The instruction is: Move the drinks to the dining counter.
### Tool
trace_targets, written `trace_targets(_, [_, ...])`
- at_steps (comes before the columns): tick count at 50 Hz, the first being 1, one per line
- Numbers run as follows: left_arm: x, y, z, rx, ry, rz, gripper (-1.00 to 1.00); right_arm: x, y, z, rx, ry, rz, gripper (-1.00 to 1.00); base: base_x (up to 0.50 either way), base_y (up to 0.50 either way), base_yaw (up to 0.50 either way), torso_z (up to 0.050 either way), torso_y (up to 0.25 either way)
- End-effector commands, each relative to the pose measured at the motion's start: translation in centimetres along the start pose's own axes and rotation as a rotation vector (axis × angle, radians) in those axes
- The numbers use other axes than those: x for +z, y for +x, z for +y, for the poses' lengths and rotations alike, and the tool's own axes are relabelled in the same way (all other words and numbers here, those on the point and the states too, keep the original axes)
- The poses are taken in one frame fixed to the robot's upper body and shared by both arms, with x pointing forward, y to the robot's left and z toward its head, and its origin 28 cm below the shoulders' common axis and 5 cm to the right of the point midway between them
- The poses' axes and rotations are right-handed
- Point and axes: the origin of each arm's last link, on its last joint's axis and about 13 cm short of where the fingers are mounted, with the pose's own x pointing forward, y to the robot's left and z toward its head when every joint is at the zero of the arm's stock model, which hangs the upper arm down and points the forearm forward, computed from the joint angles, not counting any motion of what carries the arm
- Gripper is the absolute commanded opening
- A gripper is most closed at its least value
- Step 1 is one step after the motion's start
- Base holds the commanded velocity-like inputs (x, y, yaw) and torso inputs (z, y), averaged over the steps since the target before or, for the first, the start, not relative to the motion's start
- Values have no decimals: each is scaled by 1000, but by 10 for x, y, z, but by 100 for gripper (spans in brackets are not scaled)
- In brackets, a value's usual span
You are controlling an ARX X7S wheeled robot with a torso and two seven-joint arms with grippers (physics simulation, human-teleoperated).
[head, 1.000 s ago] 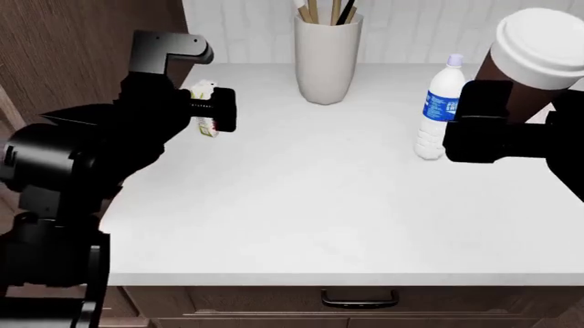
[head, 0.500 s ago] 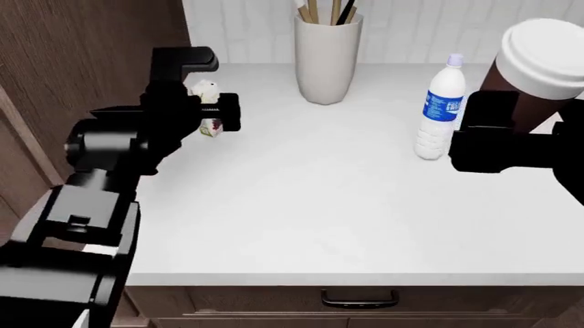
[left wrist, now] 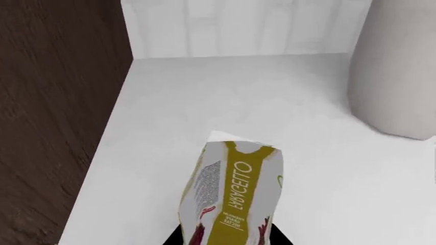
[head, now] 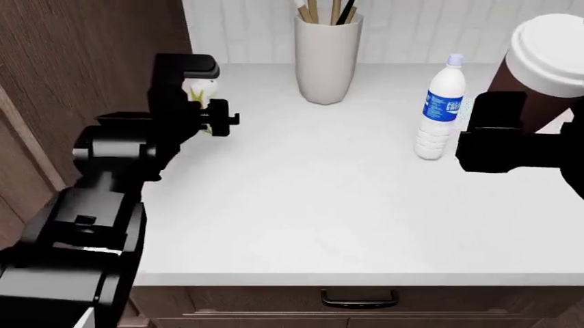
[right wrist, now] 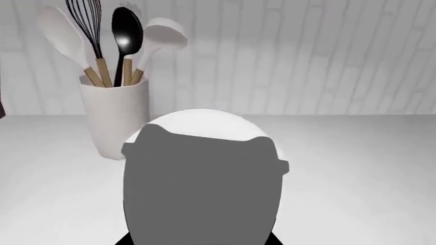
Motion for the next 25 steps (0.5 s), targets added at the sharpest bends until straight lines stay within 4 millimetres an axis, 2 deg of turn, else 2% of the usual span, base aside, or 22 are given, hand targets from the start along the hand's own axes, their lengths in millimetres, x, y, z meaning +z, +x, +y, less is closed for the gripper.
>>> trace_targets(1, [24,-41,-8,58,38,-235,-100,3,-3,-6,-43,2,-112,-100,0,0,0,0,0])
trace_targets(2, [27,-46,-10,78,66,-262,-100,3,-3,-7,-73,-4,-122,-100,0,0,0,0,11])
trace_targets(6, [39,-77,-26,46,137,-356,-100,3,-6,-4,10,-40,-252,-100,0,0,0,0,0])
trace_targets(8, [43,-90,-31,70,184,-418,-100,3,-8,-4,47,15,-256,-100,0,0,0,0,0])
trace_targets(11, [47,-104,-35,35,173,-483,-100,0,-7,-4,29,-11,-264,-100,0,0,0,0,3])
trace_targets(14, [48,-108,-35,27,159,-487,-100,-2,-6,-6,-11,-22,-248,-100,-95,0,0,0,0])
trace_targets(25, [50,-106,-38,12,155,-481,-100,1,-7,-7,-11,-9,-260,-100,-500,0,0,0,0])
